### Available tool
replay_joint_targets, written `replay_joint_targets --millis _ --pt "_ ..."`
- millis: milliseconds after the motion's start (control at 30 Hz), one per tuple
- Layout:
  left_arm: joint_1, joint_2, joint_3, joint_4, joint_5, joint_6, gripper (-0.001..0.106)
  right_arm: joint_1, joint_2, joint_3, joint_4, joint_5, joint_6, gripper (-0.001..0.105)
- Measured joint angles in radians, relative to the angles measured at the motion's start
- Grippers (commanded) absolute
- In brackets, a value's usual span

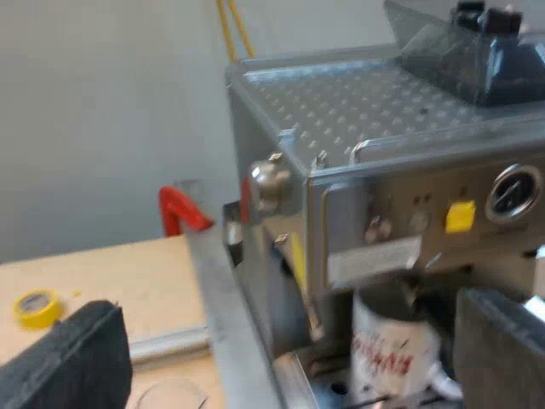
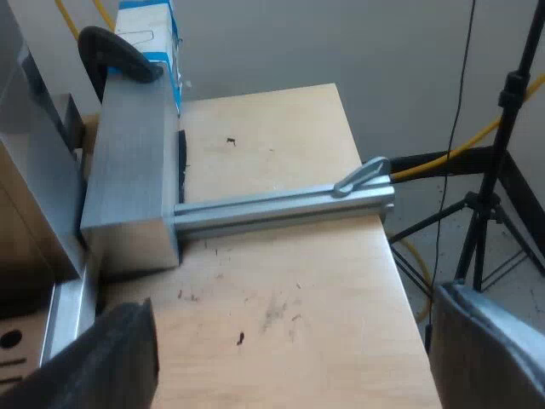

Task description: Place mug into machine

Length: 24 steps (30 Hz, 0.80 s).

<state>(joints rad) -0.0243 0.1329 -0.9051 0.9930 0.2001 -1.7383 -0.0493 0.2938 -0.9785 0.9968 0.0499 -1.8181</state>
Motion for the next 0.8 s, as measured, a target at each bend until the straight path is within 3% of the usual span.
replay_joint_targets --millis 200,400,500,733,800 --pt "0.000 -0.149 -0.006 0.159 -0.108 0.015 0.078 0.000 -0.217 0.090 0.042 0.000 0.000 0.068" --pt "0.000 -0.150 0.005 0.280 -0.184 0.017 0.078 0.000 -0.301 0.147 0.083 0.004 0.079 0.068" --pt "0.000 -0.148 0.010 0.366 -0.210 0.017 0.078 0.000 -0.301 0.167 0.095 -0.001 0.087 0.068" --pt "0.000 -0.150 0.090 0.297 -0.264 0.024 0.078 0.000 -0.301 0.269 0.017 -0.004 0.087 0.068" --pt "0.000 -0.150 0.137 0.199 -0.265 0.024 0.078 0.000 -0.301 0.304 -0.018 -0.004 0.075 0.068"
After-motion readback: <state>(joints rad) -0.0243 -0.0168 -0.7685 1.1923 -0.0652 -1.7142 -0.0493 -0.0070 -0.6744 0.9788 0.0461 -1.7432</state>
